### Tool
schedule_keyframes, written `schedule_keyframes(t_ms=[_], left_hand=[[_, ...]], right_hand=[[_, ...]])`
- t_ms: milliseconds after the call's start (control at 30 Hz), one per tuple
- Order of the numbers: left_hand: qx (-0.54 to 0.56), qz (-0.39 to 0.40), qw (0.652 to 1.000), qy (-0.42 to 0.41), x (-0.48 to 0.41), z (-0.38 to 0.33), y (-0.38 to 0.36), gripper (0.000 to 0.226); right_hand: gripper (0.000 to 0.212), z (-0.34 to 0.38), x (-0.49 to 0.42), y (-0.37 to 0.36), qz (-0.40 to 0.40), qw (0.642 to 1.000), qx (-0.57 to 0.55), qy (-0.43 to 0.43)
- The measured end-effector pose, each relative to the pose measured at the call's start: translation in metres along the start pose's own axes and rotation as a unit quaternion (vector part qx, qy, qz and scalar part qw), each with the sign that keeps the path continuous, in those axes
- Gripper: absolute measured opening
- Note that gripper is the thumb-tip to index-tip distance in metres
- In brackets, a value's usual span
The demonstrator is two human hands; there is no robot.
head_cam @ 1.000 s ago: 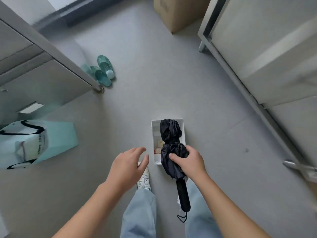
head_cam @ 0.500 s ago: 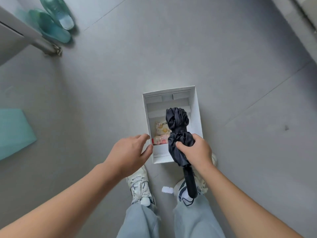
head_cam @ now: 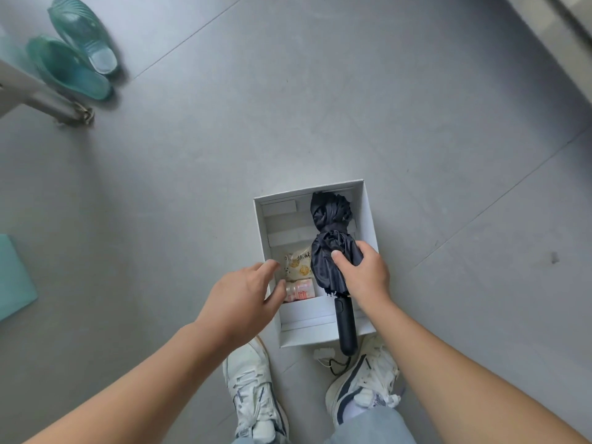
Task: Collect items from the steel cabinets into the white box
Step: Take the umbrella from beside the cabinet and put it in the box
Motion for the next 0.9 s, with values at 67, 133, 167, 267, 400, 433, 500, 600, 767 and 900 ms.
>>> schedule_keyframes(t_ms=[67, 133, 167, 267, 400, 433, 500, 600, 767, 900], left_hand=[[0.005, -0.003, 1.000, -0.001, -0.003, -0.003, 0.000, 0.031], [0.007, -0.003, 1.000, 0.000, -0.005, -0.007, 0.000, 0.029], [0.009, -0.004, 1.000, 0.001, -0.005, -0.008, 0.000, 0.028], [0.016, -0.009, 1.000, 0.005, -0.007, -0.010, 0.002, 0.028], [0.018, -0.012, 1.000, 0.012, -0.012, -0.008, 0.004, 0.029], [0.015, -0.011, 1.000, 0.014, -0.013, -0.007, 0.005, 0.030], [0.011, -0.008, 1.000, 0.018, -0.014, -0.006, 0.005, 0.030], [0.015, -0.011, 1.000, 0.024, -0.013, -0.006, 0.004, 0.031], [0.014, -0.008, 0.999, 0.032, -0.008, -0.006, 0.005, 0.032], [0.012, -0.008, 0.999, 0.040, 0.000, -0.006, 0.019, 0.034]], right_hand=[[0.021, -0.002, 0.000, 0.000, -0.006, 1.000, -0.005, 0.015], [0.016, -0.001, 0.002, 0.002, -0.019, 0.999, 0.002, 0.031], [0.017, 0.000, 0.003, 0.003, -0.028, 0.999, 0.010, 0.038], [0.036, 0.001, 0.007, 0.007, -0.064, 0.996, 0.048, 0.037], [0.054, 0.003, 0.004, 0.007, -0.030, 0.995, 0.091, 0.019], [0.060, 0.005, 0.003, 0.005, -0.005, 0.994, 0.107, 0.018], [0.075, 0.007, 0.003, 0.003, 0.027, 0.993, 0.115, 0.011], [0.079, 0.008, 0.006, 0.005, 0.028, 0.996, 0.084, -0.002], [0.063, 0.009, 0.020, 0.013, 0.021, 1.000, 0.018, -0.009], [0.052, 0.021, 0.037, 0.031, 0.026, 0.999, -0.022, -0.003]])
Point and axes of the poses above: each hand's wrist, its own x-axis away from the middle knuckle, its own y-axis out of the back of the hand, z = x × y, the point moved 2 cm from there along -x, towards the middle knuckle, and after that the axes turned 5 degrees about -x, right-handed, at the moved point
